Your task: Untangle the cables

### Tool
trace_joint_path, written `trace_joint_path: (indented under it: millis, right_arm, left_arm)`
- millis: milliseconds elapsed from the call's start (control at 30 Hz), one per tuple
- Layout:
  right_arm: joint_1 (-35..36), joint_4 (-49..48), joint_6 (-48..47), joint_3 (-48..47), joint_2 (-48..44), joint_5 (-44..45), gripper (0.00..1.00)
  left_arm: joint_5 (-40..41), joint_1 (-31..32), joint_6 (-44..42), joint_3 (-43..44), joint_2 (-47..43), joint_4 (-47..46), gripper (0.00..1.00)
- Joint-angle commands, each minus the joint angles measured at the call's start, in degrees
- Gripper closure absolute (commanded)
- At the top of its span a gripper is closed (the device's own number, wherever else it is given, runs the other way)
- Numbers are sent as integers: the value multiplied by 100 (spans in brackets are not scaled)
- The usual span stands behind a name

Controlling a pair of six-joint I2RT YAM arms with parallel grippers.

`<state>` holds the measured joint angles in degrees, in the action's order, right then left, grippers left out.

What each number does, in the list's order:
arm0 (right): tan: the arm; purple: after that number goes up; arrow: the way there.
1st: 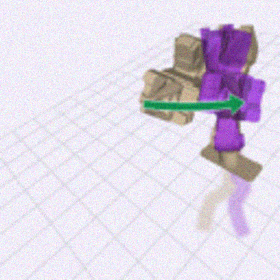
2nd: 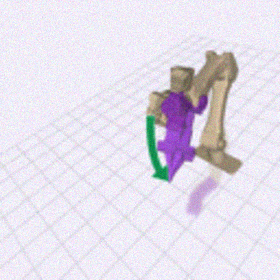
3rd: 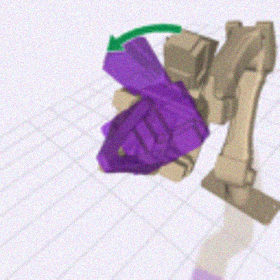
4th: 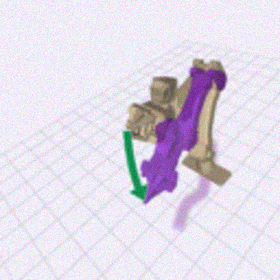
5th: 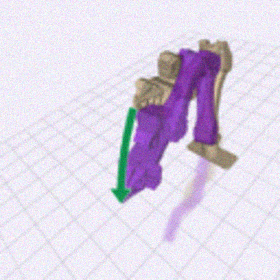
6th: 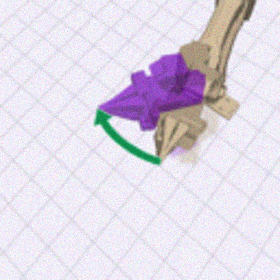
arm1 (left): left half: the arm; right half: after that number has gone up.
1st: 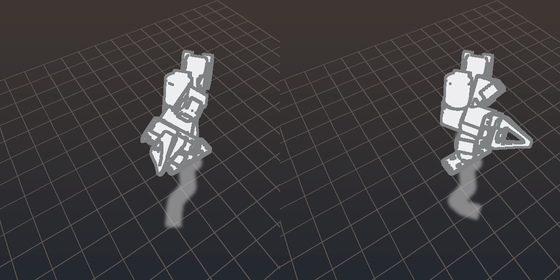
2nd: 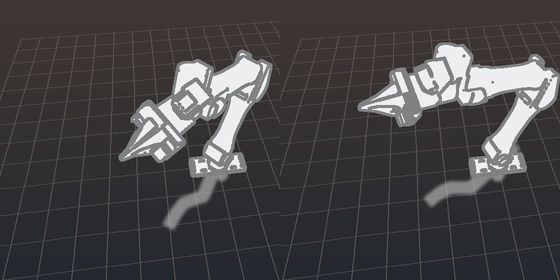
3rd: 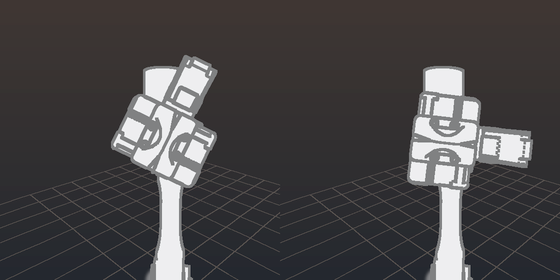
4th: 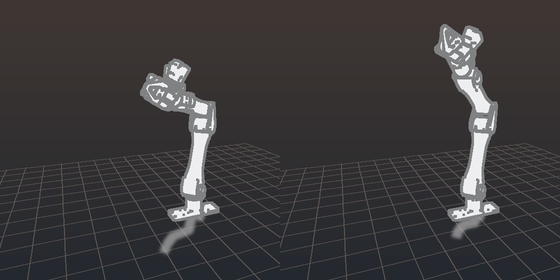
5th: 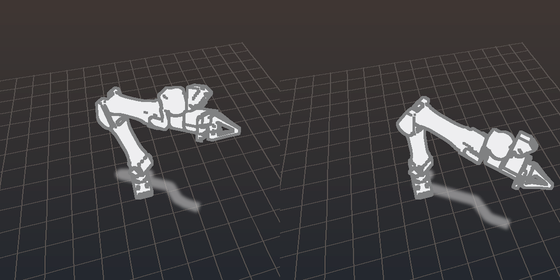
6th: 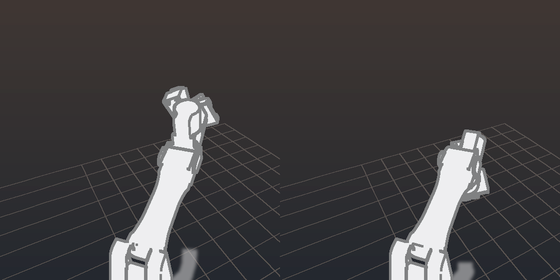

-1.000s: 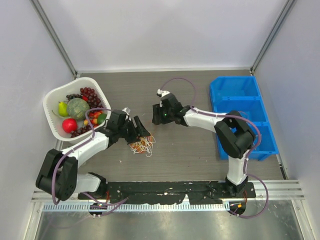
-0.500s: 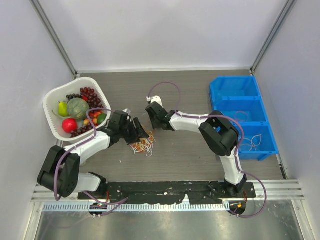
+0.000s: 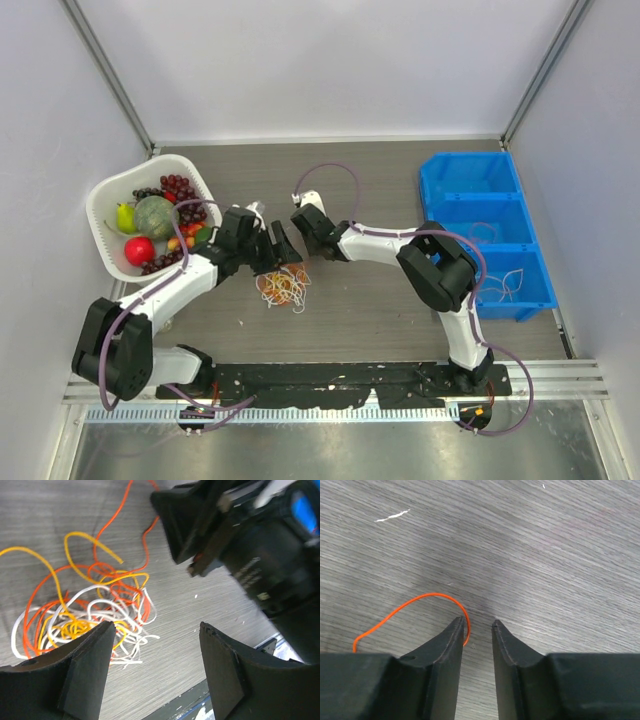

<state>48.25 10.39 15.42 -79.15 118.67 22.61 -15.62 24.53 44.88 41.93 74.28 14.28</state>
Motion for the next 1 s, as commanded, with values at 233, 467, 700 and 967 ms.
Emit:
trace_joint_path:
  millis: [233, 467, 700, 967]
  right_arm:
    - [18, -652, 58, 654, -492, 409, 99]
    - [194, -1671, -48, 1744, -2240, 2246, 99]
    - [167, -1963, -619, 2361, -4114, 3221, 99]
    - [-17, -1646, -1041, 2185, -6021, 3373, 99]
  left_arm:
    - [1191, 69, -76, 211, 1061, 347, 35]
    - [1772, 69, -85, -36, 1352, 382, 31]
    - [1729, 60, -103, -291, 1265, 356, 31]
    - [1746, 60, -103, -423, 974, 356, 30]
